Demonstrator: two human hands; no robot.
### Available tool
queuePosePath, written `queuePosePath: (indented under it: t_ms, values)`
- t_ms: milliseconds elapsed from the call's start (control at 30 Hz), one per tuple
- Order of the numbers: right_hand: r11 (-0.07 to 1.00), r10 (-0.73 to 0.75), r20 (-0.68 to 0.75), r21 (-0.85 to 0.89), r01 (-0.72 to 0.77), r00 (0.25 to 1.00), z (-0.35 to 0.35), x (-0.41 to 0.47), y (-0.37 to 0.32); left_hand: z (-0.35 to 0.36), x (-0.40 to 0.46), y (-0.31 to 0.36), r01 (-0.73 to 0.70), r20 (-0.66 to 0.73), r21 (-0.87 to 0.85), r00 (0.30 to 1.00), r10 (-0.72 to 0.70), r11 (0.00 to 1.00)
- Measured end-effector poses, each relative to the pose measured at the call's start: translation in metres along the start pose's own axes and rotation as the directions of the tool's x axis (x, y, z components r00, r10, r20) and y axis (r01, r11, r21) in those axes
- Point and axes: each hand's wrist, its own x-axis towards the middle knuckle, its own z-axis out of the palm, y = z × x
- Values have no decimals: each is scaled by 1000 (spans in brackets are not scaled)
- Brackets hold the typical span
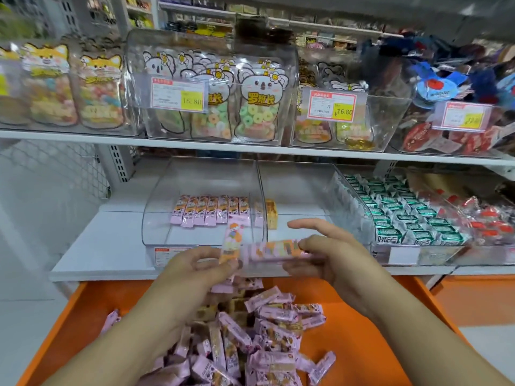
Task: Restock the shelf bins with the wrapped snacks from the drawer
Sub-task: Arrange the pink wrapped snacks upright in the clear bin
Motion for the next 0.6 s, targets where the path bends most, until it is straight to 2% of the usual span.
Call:
queuePosePath:
  t_ms: [67,133,267,367,500,600]
  values:
    - [987,54,1,151,-54,999,2,3,3,-3,2,3,-14,-25,-73,1000,13,997]
    - [980,77,12,182,-78,997,10,4,8,-2,1,4,-14,-4,-103,1000,14,995]
    - [996,4,60,-87,1,998,29,-2,25,6,-2,-1,0,34,-125,999,5,992]
    - [990,-4,52,-141,11,999,40,-8,31,9,-7,-3,-5,42,-105,999,9,995]
    - [993,2,53,-120,4,999,47,-15,29,4,-10,-2,2,68,-68,998,2,998]
    - [974,7,91,-224,14,996,48,-14,29,-2,-13,4,-7,104,18,995,5,1000]
